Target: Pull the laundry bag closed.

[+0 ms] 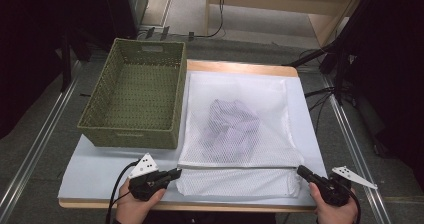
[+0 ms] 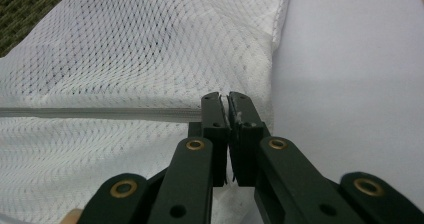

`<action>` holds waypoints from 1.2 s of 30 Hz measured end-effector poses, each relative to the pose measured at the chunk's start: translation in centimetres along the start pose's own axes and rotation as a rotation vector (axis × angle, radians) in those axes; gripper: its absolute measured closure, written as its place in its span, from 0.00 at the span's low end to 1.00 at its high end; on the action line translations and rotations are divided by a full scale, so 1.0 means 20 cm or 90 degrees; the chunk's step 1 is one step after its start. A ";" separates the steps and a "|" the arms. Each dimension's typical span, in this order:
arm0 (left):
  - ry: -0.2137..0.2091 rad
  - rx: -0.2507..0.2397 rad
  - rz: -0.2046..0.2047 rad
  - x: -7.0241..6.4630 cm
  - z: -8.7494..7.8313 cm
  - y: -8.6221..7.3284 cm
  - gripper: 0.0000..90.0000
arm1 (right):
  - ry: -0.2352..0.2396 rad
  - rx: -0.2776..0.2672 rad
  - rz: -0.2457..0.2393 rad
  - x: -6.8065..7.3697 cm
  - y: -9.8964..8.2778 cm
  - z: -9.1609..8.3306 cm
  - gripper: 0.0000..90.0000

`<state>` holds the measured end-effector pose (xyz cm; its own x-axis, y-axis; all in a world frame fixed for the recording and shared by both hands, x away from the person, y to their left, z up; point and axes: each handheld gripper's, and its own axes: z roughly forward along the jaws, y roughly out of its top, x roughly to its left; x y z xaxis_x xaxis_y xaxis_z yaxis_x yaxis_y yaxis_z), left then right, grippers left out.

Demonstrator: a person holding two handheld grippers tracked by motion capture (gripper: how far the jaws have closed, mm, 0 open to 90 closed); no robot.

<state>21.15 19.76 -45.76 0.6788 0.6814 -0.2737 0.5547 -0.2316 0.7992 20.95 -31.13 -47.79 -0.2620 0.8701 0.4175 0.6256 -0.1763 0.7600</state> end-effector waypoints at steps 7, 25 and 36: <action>-0.001 -0.038 -0.007 0.01 -0.01 -0.01 0.83 | -0.002 -0.004 -0.011 0.01 -0.01 0.01 0.90; 0.067 -0.095 0.018 0.13 -0.19 0.00 0.39 | 0.018 -0.099 -0.126 0.01 0.02 0.02 0.66; 0.102 -0.105 0.020 0.22 -0.28 -0.02 0.22 | -0.013 -0.065 -0.143 0.00 0.04 0.03 0.63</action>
<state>21.24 26.82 -44.37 0.6015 0.7807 -0.1696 0.4393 -0.1459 0.8864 21.91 -30.96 -47.40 -0.3708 0.9016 0.2229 0.4755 -0.0219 0.8794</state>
